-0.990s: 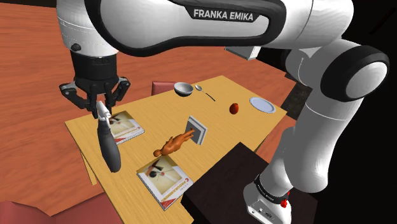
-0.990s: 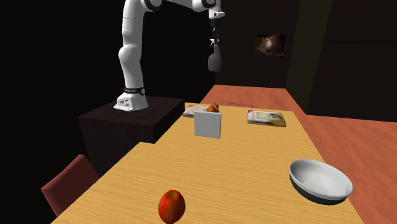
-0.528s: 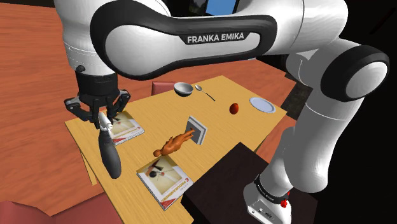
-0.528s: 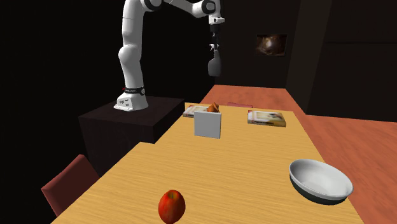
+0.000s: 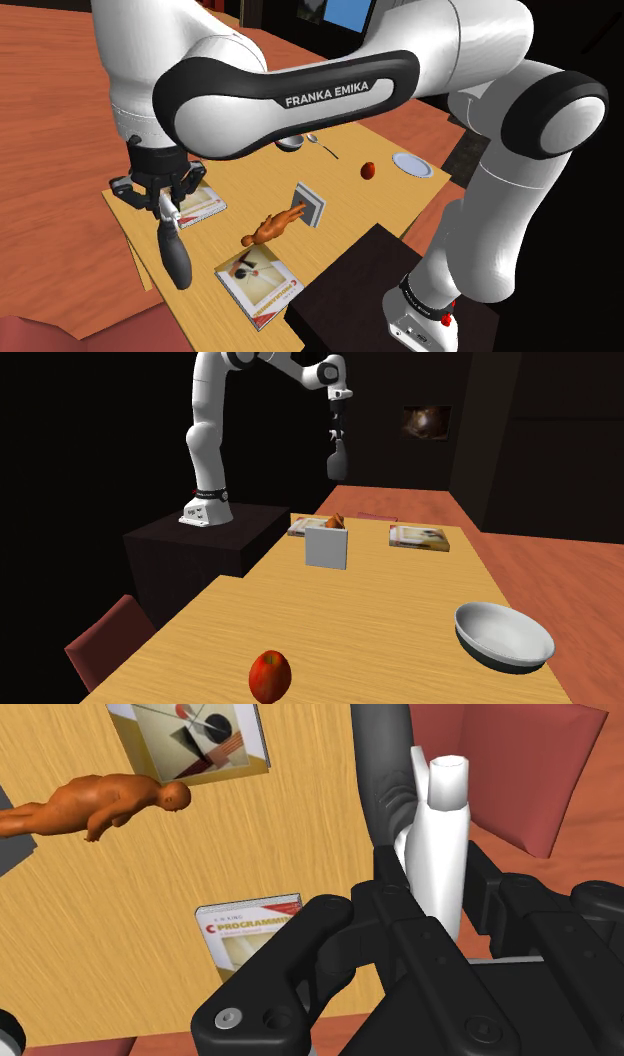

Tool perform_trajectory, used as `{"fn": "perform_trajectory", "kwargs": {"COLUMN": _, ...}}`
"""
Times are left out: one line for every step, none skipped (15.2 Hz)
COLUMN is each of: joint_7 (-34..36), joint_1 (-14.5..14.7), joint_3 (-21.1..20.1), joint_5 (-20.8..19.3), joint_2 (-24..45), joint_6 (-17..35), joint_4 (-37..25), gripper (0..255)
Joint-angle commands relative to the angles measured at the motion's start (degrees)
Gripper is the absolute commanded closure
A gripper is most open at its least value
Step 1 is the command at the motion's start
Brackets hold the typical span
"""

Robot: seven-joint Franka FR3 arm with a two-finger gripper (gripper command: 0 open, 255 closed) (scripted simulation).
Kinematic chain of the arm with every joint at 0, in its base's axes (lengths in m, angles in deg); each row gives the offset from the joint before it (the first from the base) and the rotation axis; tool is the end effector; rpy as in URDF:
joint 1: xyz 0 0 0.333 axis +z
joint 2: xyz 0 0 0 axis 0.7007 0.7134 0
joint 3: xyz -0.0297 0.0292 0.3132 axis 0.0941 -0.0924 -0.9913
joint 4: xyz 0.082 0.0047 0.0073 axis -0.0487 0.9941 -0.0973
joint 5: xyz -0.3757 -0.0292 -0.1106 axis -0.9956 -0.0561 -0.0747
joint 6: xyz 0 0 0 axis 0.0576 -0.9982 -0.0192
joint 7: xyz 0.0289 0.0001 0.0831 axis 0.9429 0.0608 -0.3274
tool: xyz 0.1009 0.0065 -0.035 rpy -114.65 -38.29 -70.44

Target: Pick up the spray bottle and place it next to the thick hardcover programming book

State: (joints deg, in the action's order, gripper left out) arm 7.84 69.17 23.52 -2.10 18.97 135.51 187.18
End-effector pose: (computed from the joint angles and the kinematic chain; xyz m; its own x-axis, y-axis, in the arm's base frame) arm 0.4316 0.4507 0.4839 0.9928 -0.0790 0.0901 -0.0778 -0.9968 -0.0164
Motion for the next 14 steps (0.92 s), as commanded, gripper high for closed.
{"fn": "perform_trajectory", "kwargs": {"joint_7": 0.21, "joint_1": 0.00, "joint_3": 0.05, "joint_5": -0.20, "joint_2": 0.26, "joint_6": 1.55, "joint_4": 1.27, "gripper": 255}}
{"fn": "perform_trajectory", "kwargs": {"joint_7": 0.31, "joint_1": 0.00, "joint_3": 0.08, "joint_5": -0.31, "joint_2": 0.41, "joint_6": 2.26, "joint_4": 1.86, "gripper": 255}}
{"fn": "perform_trajectory", "kwargs": {"joint_7": 0.42, "joint_1": 0.00, "joint_3": 0.11, "joint_5": -0.43, "joint_2": 0.57, "joint_6": 2.98, "joint_4": 2.42, "gripper": 255}}
{"fn": "perform_trajectory", "kwargs": {"joint_7": 0.53, "joint_1": 0.01, "joint_3": 0.15, "joint_5": -0.55, "joint_2": 0.75, "joint_6": 3.68, "joint_4": 2.98, "gripper": 255}}
{"fn": "perform_trajectory", "kwargs": {"joint_7": 0.65, "joint_1": 0.02, "joint_3": 0.18, "joint_5": -0.68, "joint_2": 0.94, "joint_6": 4.39, "joint_4": 3.52, "gripper": 255}}
{"fn": "perform_trajectory", "kwargs": {"joint_7": 0.78, "joint_1": 0.03, "joint_3": 0.22, "joint_5": -0.82, "joint_2": 1.14, "joint_6": 5.09, "joint_4": 4.04, "gripper": 255}}
{"fn": "perform_trajectory", "kwargs": {"joint_7": 0.90, "joint_1": 0.04, "joint_3": 0.26, "joint_5": -0.96, "joint_2": 1.35, "joint_6": 5.78, "joint_4": 4.55, "gripper": 255}}
{"fn": "perform_trajectory", "kwargs": {"joint_7": 1.03, "joint_1": 0.06, "joint_3": 0.30, "joint_5": -1.11, "joint_2": 1.57, "joint_6": 6.48, "joint_4": 5.05, "gripper": 255}}
{"fn": "perform_trajectory", "kwargs": {"joint_7": 1.17, "joint_1": 0.08, "joint_3": 0.34, "joint_5": -1.27, "joint_2": 1.81, "joint_6": 7.17, "joint_4": 5.53, "gripper": 255}}
{"fn": "perform_trajectory", "kwargs": {"joint_7": 1.31, "joint_1": 0.10, "joint_3": 0.39, "joint_5": -1.44, "joint_2": 2.06, "joint_6": 7.85, "joint_4": 6.00, "gripper": 255}}
{"fn": "perform_trajectory", "kwargs": {"joint_7": 1.46, "joint_1": 0.13, "joint_3": 0.44, "joint_5": -1.61, "joint_2": 2.32, "joint_6": 8.53, "joint_4": 6.45, "gripper": 255}}
{"fn": "perform_trajectory", "kwargs": {"joint_7": 1.60, "joint_1": 0.16, "joint_3": 0.49, "joint_5": -1.79, "joint_2": 2.59, "joint_6": 9.21, "joint_4": 6.89, "gripper": 255}}
{"fn": "perform_trajectory", "kwargs": {"joint_7": 1.76, "joint_1": 0.19, "joint_3": 0.54, "joint_5": -1.98, "joint_2": 2.87, "joint_6": 9.89, "joint_4": 7.32, "gripper": 255}}
{"fn": "perform_trajectory", "kwargs": {"joint_7": 1.92, "joint_1": 0.22, "joint_3": 0.60, "joint_5": -2.18, "joint_2": 3.16, "joint_6": 10.56, "joint_4": 7.73, "gripper": 255}}
